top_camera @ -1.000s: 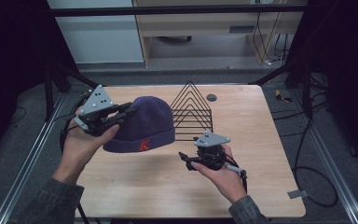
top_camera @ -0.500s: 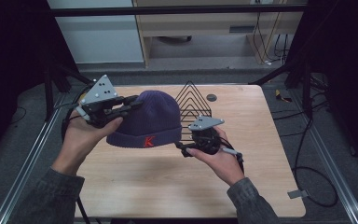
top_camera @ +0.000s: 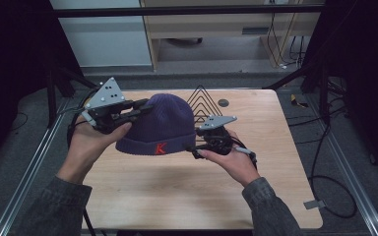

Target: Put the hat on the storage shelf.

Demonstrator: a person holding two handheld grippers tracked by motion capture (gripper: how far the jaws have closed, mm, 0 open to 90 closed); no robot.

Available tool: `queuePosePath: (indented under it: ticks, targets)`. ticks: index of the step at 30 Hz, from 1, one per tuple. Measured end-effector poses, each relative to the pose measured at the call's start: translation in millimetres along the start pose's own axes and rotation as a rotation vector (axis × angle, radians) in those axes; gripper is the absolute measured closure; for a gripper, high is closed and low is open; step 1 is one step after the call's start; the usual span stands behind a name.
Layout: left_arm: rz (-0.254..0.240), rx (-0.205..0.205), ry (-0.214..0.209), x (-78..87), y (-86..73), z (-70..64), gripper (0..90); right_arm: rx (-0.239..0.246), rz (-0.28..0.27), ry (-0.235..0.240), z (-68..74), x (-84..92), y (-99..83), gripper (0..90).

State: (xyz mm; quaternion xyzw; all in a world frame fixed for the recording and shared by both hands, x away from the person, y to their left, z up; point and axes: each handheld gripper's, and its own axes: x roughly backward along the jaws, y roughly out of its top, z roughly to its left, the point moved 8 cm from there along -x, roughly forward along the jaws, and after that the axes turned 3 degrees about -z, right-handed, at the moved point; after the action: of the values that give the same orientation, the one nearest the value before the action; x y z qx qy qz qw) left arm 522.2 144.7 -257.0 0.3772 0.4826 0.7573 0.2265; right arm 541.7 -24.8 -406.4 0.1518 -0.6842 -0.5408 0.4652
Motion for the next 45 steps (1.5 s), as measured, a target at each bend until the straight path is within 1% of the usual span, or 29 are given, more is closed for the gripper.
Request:
queuePosePath:
  ticks: [2, 5, 6, 7, 9, 10, 12, 13, 15, 16, 17, 18, 19, 20, 22, 23, 26, 30, 31, 32, 33, 34, 36, 37, 38, 39, 41, 44, 45]
  targets:
    - [0.002, 0.004, 0.001, -4.3, -1.0, 1.7, 79.5, 0.023, 0.001, -0.011, 0.0, -1.1, -0.3, 43.2]
    - [-0.007, 0.023, 0.002, -8.6, -0.8, 3.1, 79.5, 0.038, -0.003, -0.015, -0.7, -1.3, -0.1, 58.1]
    - [-0.007, 0.023, 0.002, -8.6, -0.8, 3.1, 79.5, 0.038, -0.002, -0.018, -1.0, -0.8, -0.1, 61.2]
    - [-0.006, 0.032, 0.006, -9.9, -0.8, 4.6, 79.5, 0.038, -0.002, -0.018, -1.0, -0.8, -0.1, 61.2]
    - [-0.007, 0.062, 0.021, -12.1, -0.4, 7.9, 79.4, 0.048, -0.009, -0.042, -3.7, 2.3, 1.2, 70.0]
    - [-0.010, 0.077, 0.023, -13.1, 0.2, 8.8, 79.4, 0.051, -0.011, -0.048, -4.4, 4.7, 2.5, 71.8]
    - [-0.023, 0.103, 0.032, -16.0, 5.2, 11.5, 79.3, 0.065, -0.015, -0.055, -5.2, 14.3, 7.8, 74.7]
    - [-0.023, 0.103, 0.032, -16.0, 5.2, 11.5, 79.4, 0.067, -0.017, -0.057, -6.0, 17.0, 9.4, 75.0]
    - [-0.036, 0.127, 0.042, -19.2, 13.7, 16.9, 79.3, 0.067, -0.029, -0.067, -9.2, 23.9, 14.2, 76.0]
    - [-0.036, 0.127, 0.042, -19.2, 13.7, 16.9, 79.3, 0.067, -0.029, -0.067, -9.2, 23.9, 14.2, 76.0]
    - [-0.040, 0.139, 0.044, -20.9, 16.7, 18.9, 79.3, 0.066, -0.033, -0.073, -11.4, 27.1, 16.4, 76.2]
    - [-0.042, 0.140, 0.055, -25.3, 22.6, 23.4, 79.3, 0.062, -0.044, -0.087, -17.9, 33.3, 21.5, 76.7]
    - [-0.042, 0.140, 0.055, -25.3, 22.6, 23.4, 79.3, 0.062, -0.044, -0.087, -17.9, 33.3, 21.5, 76.7]
    - [-0.044, 0.138, 0.060, -29.8, 27.6, 26.2, 79.3, 0.052, -0.053, -0.103, -25.1, 38.1, 26.0, 77.1]
    - [-0.045, 0.126, 0.064, -36.7, 32.7, 29.1, 79.2, 0.049, -0.053, -0.119, -31.6, 41.5, 29.4, 77.1]
    - [-0.045, 0.126, 0.064, -36.7, 32.7, 29.1, 79.1, 0.049, -0.053, -0.119, -31.6, 41.5, 29.4, 77.1]
    - [-0.050, 0.129, 0.073, -48.2, 37.7, 36.4, 79.1, 0.049, -0.050, -0.145, -44.9, 44.9, 34.1, 77.1]
    - [-0.074, 0.136, 0.085, -58.7, 45.9, 44.9, 79.1, 0.041, -0.060, -0.169, -59.8, 48.2, 41.8, 77.1]
    - [-0.077, 0.130, 0.086, -63.3, 48.3, 46.8, 79.1, 0.044, -0.061, -0.185, -66.0, 48.6, 44.4, 77.2]
    - [-0.077, 0.130, 0.086, -63.3, 48.3, 46.8, 79.0, 0.044, -0.061, -0.185, -66.0, 48.6, 44.4, 77.2]
    - [-0.072, 0.124, 0.088, -67.2, 49.0, 48.3, 79.0, 0.048, -0.055, -0.203, -74.2, 48.2, 46.0, 77.2]
    - [-0.073, 0.126, 0.089, -70.0, 49.5, 49.2, 79.0, 0.048, -0.055, -0.203, -74.2, 48.2, 46.0, 77.2]
    - [-0.078, 0.133, 0.085, -81.2, 49.2, 52.7, 79.0, 0.040, -0.046, -0.220, -84.8, 46.5, 45.4, 77.1]
    - [-0.078, 0.133, 0.085, -81.2, 49.2, 52.7, 79.0, 0.040, -0.046, -0.220, -84.8, 46.5, 45.4, 77.1]
    - [-0.077, 0.134, 0.083, -87.9, 47.8, 54.8, 79.0, 0.038, -0.043, -0.224, -86.5, 46.4, 45.0, 77.2]
    - [-0.075, 0.130, 0.078, -95.2, 46.4, 57.1, 78.9, 0.029, -0.038, -0.237, -94.9, 45.9, 43.0, 77.1]
    - [-0.072, 0.133, 0.074, -102.3, 45.9, 60.0, 78.9, 0.018, -0.042, -0.243, -100.1, 46.3, 42.3, 77.2]
    - [-0.075, 0.137, 0.075, -109.9, 49.4, 65.3, 78.9, 0.005, -0.054, -0.256, -109.1, 47.9, 42.9, 77.2]
    - [-0.075, 0.137, 0.075, -109.9, 49.4, 65.3, 78.9, 0.005, -0.054, -0.256, -109.1, 47.9, 42.9, 77.2]
